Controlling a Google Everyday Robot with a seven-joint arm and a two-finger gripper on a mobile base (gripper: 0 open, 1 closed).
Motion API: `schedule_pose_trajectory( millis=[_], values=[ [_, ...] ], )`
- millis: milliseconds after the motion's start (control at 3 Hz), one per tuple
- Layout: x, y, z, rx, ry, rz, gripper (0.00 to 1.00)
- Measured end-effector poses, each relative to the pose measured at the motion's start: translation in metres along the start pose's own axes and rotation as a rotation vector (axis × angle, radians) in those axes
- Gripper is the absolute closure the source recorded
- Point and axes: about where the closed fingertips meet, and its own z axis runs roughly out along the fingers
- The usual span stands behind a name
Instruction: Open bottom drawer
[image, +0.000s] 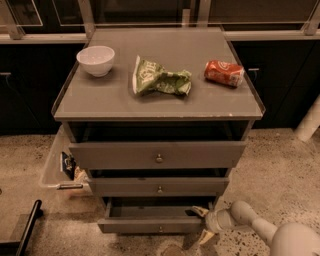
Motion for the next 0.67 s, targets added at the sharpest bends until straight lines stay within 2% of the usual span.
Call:
schedule_pose_trajectory(
  millis=[333,667],
  values=[
    [-0.003,-0.001,-0.004,0.0,0.0,0.0,0.38],
    [-0.004,0.013,-0.006,-0.007,-0.023,0.002,0.61]
  ],
)
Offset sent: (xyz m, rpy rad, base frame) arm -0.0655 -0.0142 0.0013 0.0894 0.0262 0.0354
